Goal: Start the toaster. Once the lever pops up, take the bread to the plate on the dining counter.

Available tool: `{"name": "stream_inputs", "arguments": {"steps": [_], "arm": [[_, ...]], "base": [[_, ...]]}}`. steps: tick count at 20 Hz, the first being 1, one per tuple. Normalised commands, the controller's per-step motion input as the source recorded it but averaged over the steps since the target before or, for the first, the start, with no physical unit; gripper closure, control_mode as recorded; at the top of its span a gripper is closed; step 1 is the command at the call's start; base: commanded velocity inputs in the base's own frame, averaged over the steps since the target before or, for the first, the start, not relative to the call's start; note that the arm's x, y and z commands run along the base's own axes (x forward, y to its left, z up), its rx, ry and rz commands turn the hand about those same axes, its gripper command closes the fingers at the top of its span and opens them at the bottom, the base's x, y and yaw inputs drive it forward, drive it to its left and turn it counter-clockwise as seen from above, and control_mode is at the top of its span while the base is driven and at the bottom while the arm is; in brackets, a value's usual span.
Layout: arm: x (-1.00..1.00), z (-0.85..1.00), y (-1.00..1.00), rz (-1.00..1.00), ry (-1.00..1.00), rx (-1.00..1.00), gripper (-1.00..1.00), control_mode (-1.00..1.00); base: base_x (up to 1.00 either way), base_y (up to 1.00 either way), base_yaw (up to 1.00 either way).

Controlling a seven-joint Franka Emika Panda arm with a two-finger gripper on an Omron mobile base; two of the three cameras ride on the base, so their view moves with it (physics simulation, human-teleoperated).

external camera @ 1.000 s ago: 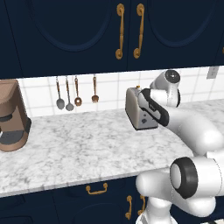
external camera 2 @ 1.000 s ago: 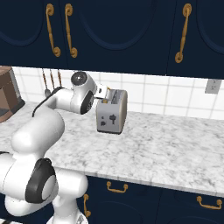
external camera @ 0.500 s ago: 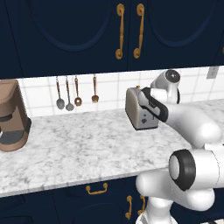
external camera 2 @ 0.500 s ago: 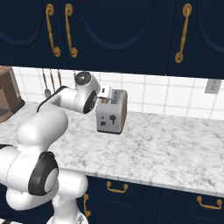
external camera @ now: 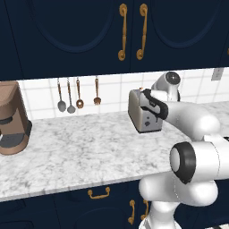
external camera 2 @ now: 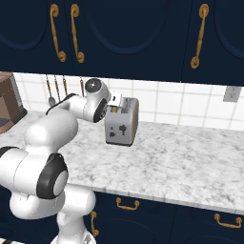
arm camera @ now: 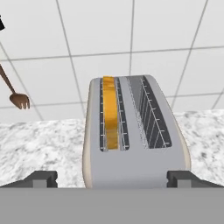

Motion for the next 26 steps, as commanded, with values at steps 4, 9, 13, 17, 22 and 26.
{"name": "stream_inputs", "arguments": {"steps": [4, 9, 13, 17, 22, 26], "arm": [[0.24, -0.16, 0.00, 0.00, 0.00, 0.00, -1.00, -1.00], [0.33, -0.13, 0.00, 0.00, 0.00, 0.00, -1.00, -1.00], [0.35, -0.07, 0.00, 0.00, 0.00, 0.00, -1.00, -1.00], [0.38, -0.04, 0.00, 0.00, 0.00, 0.00, -1.00, -1.00], [0.15, -0.11, 0.00, 0.00, 0.00, 0.00, -1.00, -1.00], [0.08, -0.12, 0.00, 0.00, 0.00, 0.00, -1.00, -1.00]], "base": [[0.00, 0.00, 0.00], [0.00, 0.00, 0.00], [0.00, 0.00, 0.00], [0.00, 0.00, 0.00], [0.00, 0.00, 0.00], [0.00, 0.00, 0.00]]}}
